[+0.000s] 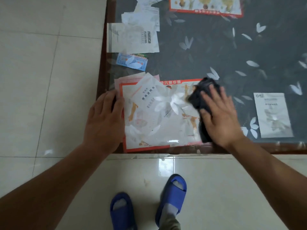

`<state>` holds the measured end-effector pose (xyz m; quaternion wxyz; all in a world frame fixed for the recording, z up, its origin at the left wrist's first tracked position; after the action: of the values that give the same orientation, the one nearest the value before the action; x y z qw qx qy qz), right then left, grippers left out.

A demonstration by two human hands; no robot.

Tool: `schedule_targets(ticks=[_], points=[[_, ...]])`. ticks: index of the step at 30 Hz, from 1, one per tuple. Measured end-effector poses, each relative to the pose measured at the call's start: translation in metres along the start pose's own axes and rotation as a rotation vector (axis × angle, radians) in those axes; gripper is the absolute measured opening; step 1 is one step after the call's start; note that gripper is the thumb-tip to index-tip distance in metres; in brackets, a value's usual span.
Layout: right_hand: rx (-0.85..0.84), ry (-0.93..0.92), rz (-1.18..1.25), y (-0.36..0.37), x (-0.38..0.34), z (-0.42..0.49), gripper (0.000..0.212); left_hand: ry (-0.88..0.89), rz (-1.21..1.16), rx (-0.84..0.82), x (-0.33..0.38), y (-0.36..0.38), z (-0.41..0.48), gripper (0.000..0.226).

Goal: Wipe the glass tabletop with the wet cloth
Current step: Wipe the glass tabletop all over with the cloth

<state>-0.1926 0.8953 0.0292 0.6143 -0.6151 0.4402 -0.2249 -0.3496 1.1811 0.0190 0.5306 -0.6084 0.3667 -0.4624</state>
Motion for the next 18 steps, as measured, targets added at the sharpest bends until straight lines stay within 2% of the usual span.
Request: schedule_targets(ticks=[2,3,4,7,8,9,13,15,18], points=[[0.044,0.230,-0.003,-0.012,0.032,0.004,0.062,-0.005,-0.004,-0.006,0.002,-0.002,0.001,0.053],[0.062,0.274,-0.003,-0.012,0.033,0.003,0.063,-0.009,-0.010,-0.009,0.004,-0.003,0.001,0.053],[0.068,0.252,-0.002,-0.010,0.027,-0.001,0.063,-0.009,-0.020,-0.011,0.005,-0.004,0.000,0.052],[-0.015,-0.010,-0.051,0.005,0.008,-0.021,0.059,0.011,-0.045,-0.010,0.003,-0.006,0.000,0.052],[-0.031,-0.032,-0.065,0.004,0.017,-0.026,0.059,0.011,-0.052,-0.012,0.002,-0.006,0.000,0.052],[-0.013,0.016,-0.063,-0.001,0.032,-0.028,0.060,0.006,-0.061,-0.006,0.001,-0.006,-0.001,0.051],[0.099,0.402,0.016,-0.013,0.074,-0.041,0.064,-0.004,-0.099,0.060,0.004,-0.007,-0.001,0.046],[0.134,0.407,0.043,-0.006,0.049,-0.044,0.065,0.001,-0.102,0.078,0.005,-0.006,-0.001,0.045],[0.153,0.238,0.038,0.012,-0.026,-0.040,0.063,0.022,-0.102,0.086,0.004,-0.006,-0.002,0.045]])
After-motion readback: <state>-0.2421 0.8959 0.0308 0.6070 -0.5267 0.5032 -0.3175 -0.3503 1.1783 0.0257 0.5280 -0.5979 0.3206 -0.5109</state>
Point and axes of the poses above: each hand's wrist, its own z-axis towards the middle knuckle, its own y-axis out of the palm, x = y × z, the point moved 4 cm from there along z, towards the middle knuckle, and after that the axes turned 2 degrees about -y, right-handed, at the moved point
